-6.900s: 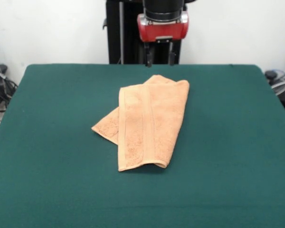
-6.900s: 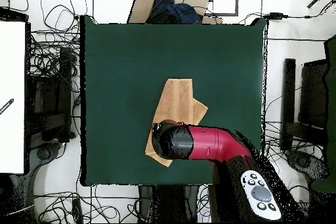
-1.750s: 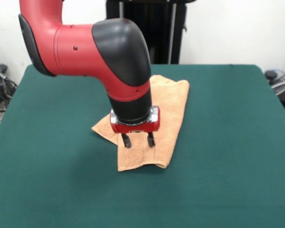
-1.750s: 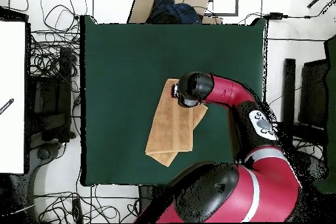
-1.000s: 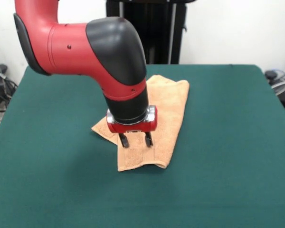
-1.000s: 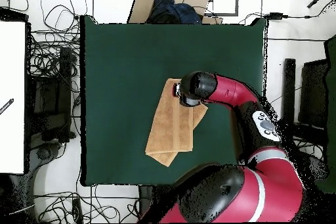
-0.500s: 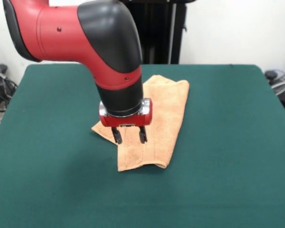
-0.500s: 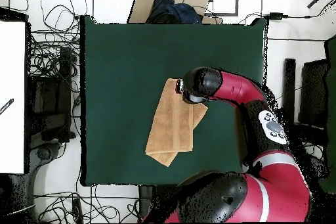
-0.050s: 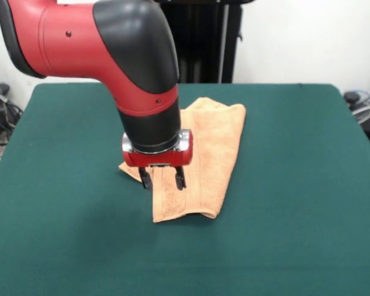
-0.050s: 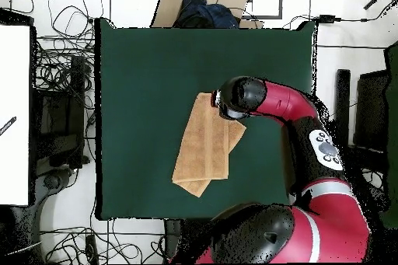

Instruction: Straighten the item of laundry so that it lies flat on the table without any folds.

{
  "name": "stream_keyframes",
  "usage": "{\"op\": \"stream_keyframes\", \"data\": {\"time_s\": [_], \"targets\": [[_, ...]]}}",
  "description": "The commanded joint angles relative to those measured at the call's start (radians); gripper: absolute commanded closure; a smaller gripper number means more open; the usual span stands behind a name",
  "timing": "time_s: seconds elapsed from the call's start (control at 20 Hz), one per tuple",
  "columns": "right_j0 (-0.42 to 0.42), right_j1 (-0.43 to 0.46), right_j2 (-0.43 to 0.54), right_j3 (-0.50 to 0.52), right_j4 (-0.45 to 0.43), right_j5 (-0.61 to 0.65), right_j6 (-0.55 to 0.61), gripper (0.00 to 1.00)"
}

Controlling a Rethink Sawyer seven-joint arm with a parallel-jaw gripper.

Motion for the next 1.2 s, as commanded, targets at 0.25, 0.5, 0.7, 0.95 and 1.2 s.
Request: {"op": "stream_keyframes", "data": {"time_s": [0.25,0.5,0.7,0.95,1.2], "targets": [[0.008,0.106,0.07,-0.046,-0.017,-0.002,-0.038,0.0],[0.006,0.1,0.073,-0.043,-0.016,-0.001,-0.04,0.0],[0.029,0.115,0.048,-0.092,-0.041,0.001,-0.039,0.0],[0.023,0.145,0.06,-0.106,-0.031,-0.003,-0.041,0.0],[0.034,0.146,0.046,-0.132,-0.059,-0.026,-0.046,0.0]]}}
